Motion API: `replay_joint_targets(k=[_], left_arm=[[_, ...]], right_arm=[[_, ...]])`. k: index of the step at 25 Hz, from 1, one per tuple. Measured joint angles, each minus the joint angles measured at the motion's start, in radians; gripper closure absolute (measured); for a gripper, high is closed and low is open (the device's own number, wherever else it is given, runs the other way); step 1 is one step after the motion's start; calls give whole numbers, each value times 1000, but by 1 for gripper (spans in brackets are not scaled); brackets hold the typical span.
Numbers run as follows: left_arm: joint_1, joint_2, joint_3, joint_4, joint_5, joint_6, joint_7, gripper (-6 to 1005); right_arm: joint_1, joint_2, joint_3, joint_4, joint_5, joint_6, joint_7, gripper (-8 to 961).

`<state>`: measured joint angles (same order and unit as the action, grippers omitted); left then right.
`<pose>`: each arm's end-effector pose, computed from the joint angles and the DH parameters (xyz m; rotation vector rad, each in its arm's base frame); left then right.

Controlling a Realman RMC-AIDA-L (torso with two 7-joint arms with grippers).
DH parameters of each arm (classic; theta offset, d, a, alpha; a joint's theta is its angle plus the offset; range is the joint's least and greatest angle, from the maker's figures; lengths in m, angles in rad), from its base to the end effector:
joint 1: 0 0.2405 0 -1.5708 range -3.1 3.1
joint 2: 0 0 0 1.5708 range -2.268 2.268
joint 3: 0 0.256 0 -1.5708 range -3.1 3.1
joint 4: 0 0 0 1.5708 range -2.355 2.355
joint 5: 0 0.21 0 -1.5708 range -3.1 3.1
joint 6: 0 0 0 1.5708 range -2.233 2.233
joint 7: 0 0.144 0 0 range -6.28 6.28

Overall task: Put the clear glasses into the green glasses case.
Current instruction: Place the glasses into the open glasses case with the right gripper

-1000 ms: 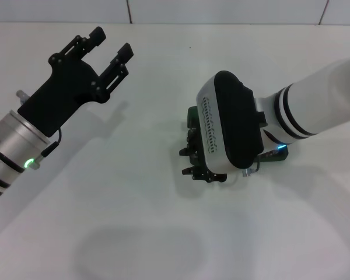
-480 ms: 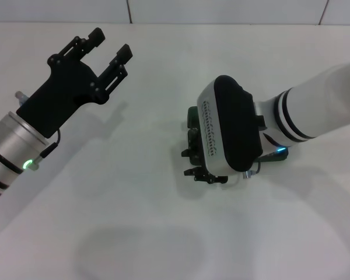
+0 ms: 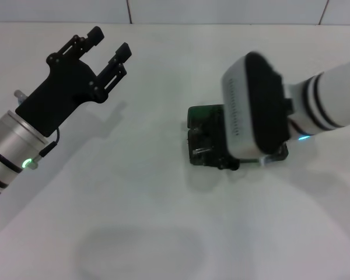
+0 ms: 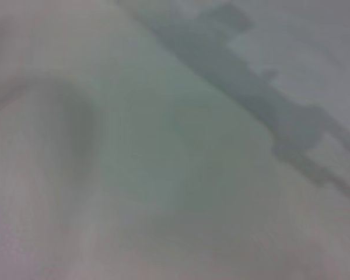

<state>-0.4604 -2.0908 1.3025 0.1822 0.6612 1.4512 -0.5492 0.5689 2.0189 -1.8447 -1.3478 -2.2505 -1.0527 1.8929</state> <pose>-0.2616 0.3195 -0.0260 -2.0356 -0.3244 -1.1076 0.1212 0.3399 -0.0777 -2.8440 -0.3909 -0.2374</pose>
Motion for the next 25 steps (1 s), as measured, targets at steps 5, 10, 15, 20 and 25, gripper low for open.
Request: replay_joint_targets(k=[5,10,15,20,25], left_arm=[[-7,0,-1,0,0,-3,0,397],[-9,0,1,-1,0,-4,0,397],[-9,0,-1,-1,0,-4,0,397],[-9,-1,2,-1,-4,-5,0,396],[-9,-1,1,-3,-5,-5,0,397]], right_arm=[[-49,1,81,-56,-40,-76,-3,642],[-56,4,99,-39,-93,-80,9,635],[-50,5,97,-11,-104,-74,12,629],[-31,6,90,14,-106,-75,12,622],[-36,6,91,1,-106,-74,12,616]])
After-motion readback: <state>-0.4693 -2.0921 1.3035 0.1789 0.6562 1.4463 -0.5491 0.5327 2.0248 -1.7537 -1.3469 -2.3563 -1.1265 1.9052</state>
